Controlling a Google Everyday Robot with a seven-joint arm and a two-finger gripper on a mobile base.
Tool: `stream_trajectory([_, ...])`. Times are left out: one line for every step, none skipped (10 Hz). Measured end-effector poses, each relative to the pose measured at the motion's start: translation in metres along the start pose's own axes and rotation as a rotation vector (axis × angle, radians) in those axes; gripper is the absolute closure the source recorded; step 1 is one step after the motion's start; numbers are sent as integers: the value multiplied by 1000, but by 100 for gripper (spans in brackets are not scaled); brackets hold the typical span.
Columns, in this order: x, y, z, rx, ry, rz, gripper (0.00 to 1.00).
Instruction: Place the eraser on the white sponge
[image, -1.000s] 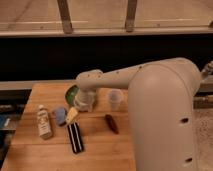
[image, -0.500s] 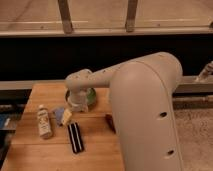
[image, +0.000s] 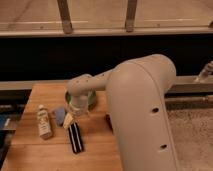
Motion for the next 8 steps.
stream_trajectory([0,4,7,-16,6,-5,20])
stream_trajectory([2,5,11,-24,13,-4,20])
stream_trajectory([5,7,15,-34,21,-2,20])
stream_trajectory([9,9,19,-42,28,0,20])
stream_trajectory([13,14,25,-50,41,3,20])
stream_trajectory([15,20,29,-53,53,4,20])
stream_trajectory([18,26,35,-67,64,6,20])
stream_trajectory([19,26,38,-75,71,13,20])
